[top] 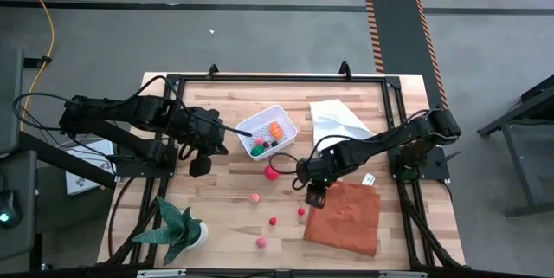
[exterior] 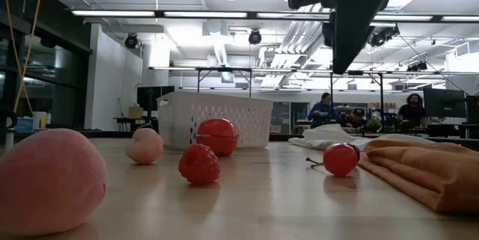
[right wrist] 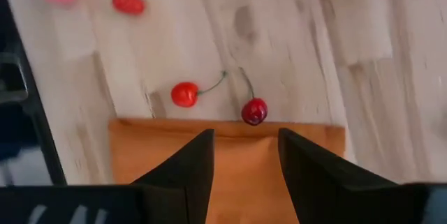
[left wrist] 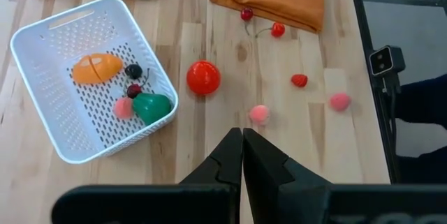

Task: Pick and placing Produce into tupperware
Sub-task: Put the top red cherry in the basket

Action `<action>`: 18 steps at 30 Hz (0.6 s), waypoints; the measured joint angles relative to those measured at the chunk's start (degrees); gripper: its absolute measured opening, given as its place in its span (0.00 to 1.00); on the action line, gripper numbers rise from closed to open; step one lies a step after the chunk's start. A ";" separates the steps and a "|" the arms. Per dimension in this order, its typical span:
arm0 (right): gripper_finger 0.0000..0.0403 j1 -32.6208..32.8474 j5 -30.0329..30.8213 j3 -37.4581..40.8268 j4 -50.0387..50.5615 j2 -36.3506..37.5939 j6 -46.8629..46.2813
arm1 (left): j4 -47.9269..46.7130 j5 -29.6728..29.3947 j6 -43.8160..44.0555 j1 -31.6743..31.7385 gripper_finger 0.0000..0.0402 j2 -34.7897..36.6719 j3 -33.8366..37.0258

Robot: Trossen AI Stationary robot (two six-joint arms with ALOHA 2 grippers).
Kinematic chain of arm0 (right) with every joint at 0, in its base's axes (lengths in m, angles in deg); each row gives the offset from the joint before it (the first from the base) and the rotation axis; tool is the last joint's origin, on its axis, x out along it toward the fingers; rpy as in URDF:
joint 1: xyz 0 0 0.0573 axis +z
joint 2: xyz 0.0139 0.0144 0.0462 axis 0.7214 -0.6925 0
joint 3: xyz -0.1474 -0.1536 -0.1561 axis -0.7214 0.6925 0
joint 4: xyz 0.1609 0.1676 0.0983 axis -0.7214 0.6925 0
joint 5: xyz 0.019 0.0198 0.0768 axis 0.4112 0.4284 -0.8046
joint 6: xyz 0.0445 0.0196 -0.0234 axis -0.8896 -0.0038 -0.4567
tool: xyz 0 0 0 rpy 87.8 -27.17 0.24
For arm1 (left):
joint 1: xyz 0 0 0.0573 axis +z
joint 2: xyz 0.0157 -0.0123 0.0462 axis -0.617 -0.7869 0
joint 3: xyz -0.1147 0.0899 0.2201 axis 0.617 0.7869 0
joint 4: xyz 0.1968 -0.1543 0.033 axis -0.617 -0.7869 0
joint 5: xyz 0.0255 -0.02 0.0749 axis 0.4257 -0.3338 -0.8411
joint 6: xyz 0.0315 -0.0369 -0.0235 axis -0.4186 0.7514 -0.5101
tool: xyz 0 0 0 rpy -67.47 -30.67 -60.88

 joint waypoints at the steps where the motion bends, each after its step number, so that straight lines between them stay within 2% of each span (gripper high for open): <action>1: 0.37 0.00 -0.51 0.00 0.00 0.00 2.64 | 0.00 0.00 0.39 -0.02 0.01 0.00 0.00; 5: 0.37 0.13 -2.63 0.00 0.01 0.00 12.65 | 0.04 0.00 5.76 0.00 0.01 0.00 0.00; 11: 0.37 2.25 -4.34 0.00 0.04 0.04 27.45 | 0.30 -0.73 20.97 0.00 0.01 0.00 0.00; 15: 0.37 4.47 -1.60 0.00 0.12 0.04 34.07 | 0.31 -3.21 30.29 -0.02 0.01 0.00 0.00; 18: 0.37 5.61 2.34 0.00 0.61 0.02 36.87 | 0.31 -4.90 33.78 -0.02 0.01 -0.13 0.00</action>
